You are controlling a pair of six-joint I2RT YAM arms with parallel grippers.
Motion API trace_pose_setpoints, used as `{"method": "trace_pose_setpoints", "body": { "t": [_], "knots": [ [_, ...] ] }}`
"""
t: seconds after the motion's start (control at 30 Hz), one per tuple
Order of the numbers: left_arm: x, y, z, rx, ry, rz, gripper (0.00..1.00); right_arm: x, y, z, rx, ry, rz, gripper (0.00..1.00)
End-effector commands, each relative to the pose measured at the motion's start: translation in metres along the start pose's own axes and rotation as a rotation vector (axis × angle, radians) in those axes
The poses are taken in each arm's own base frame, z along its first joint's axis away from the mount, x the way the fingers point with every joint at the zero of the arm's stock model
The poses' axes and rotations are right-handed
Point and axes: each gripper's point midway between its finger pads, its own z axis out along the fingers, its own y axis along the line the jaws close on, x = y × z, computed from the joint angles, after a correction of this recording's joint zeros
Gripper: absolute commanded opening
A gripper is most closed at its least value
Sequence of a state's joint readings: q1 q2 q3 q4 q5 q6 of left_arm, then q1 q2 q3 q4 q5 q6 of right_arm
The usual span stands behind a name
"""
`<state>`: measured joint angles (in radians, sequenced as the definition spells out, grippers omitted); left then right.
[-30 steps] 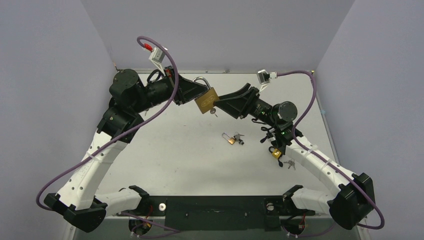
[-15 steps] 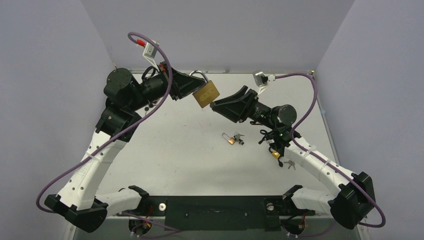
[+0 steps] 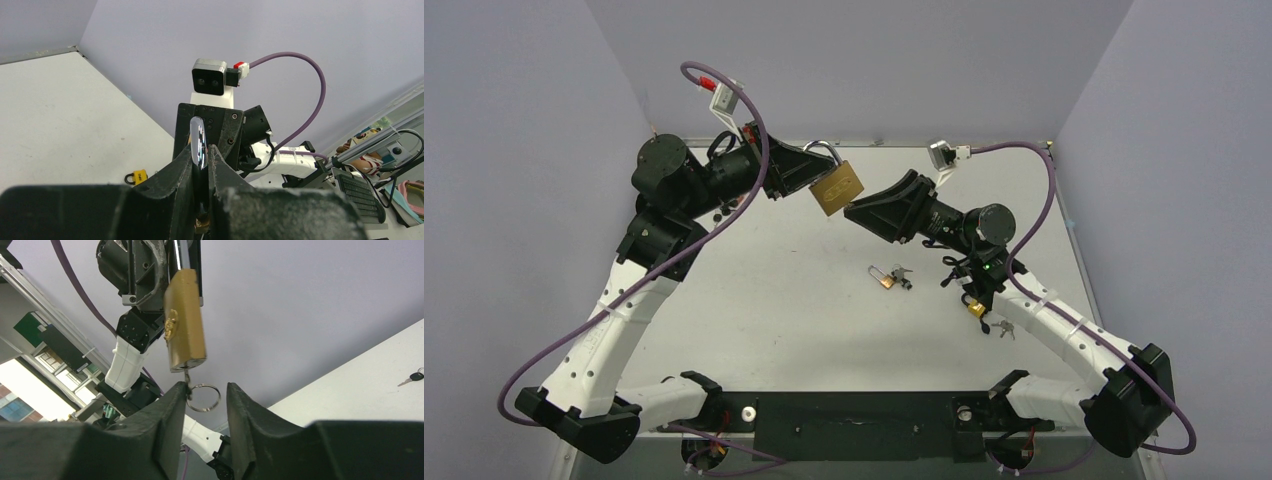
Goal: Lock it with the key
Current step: Lock the lock, then place the lock at the center of the board.
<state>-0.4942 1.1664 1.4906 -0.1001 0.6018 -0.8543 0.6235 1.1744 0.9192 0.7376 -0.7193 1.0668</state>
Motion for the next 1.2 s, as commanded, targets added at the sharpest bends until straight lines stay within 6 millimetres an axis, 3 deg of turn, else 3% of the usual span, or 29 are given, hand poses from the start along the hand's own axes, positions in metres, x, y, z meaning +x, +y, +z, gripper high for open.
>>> {"method": "trace_pose_setpoints", "body": {
  "t": [0.0, 0.17, 0.33, 0.6, 0.8, 0.87, 0.93, 0.97, 1.0, 1.03, 1.07, 1.1, 1.13, 1.17],
  "knots": [
    [-0.028, -0.033, -0.006, 0.107, -0.099, 0.082, 0.00, -0.014, 0.014, 0.008, -0.037, -0.025, -0.062, 0.27],
    [-0.028, -0.031, -0.005, 0.104, -0.100, 0.084, 0.00, -0.010, 0.008, 0.009, -0.017, -0.011, -0.057, 0.00],
    [-0.032, -0.023, -0.006, 0.088, -0.120, 0.087, 0.00, -0.001, 0.002, 0.008, 0.006, 0.011, -0.064, 0.00],
    [-0.058, -0.011, -0.007, 0.096, -0.194, 0.109, 0.00, 0.023, -0.017, 0.002, 0.040, 0.064, -0.036, 0.00],
    [-0.072, 0.011, -0.011, 0.049, -0.236, 0.116, 0.00, 0.036, -0.038, -0.005, 0.121, 0.104, -0.047, 0.00],
    [-0.074, 0.031, -0.012, -0.013, -0.246, 0.111, 0.00, 0.043, -0.063, -0.008, 0.224, 0.139, -0.056, 0.00],
    [-0.069, 0.060, -0.010, -0.103, -0.235, 0.104, 0.00, 0.066, -0.106, -0.023, 0.413, 0.230, -0.022, 0.00],
    [-0.060, 0.083, -0.009, -0.164, -0.208, 0.090, 0.00, 0.062, -0.118, -0.023, 0.472, 0.229, -0.056, 0.00],
    [-0.055, 0.101, -0.007, -0.208, -0.201, 0.072, 0.00, 0.080, -0.141, -0.035, 0.570, 0.296, -0.017, 0.00],
    [-0.042, 0.122, -0.006, -0.253, -0.176, 0.046, 0.00, 0.077, -0.155, -0.037, 0.643, 0.296, -0.050, 0.00],
    [-0.034, 0.143, -0.004, -0.295, -0.165, 0.019, 0.00, 0.093, -0.176, -0.049, 0.729, 0.353, -0.019, 0.00],
    [-0.020, 0.165, -0.005, -0.342, -0.145, -0.012, 0.00, 0.091, -0.186, -0.050, 0.777, 0.350, -0.039, 0.00],
    [-0.010, 0.184, -0.004, -0.379, -0.129, -0.036, 0.00, 0.102, -0.204, -0.057, 0.842, 0.380, -0.026, 0.00],
    [0.005, 0.207, -0.007, -0.432, -0.114, -0.067, 0.00, 0.106, -0.209, -0.057, 0.859, 0.388, -0.026, 0.00]
  ]
}}
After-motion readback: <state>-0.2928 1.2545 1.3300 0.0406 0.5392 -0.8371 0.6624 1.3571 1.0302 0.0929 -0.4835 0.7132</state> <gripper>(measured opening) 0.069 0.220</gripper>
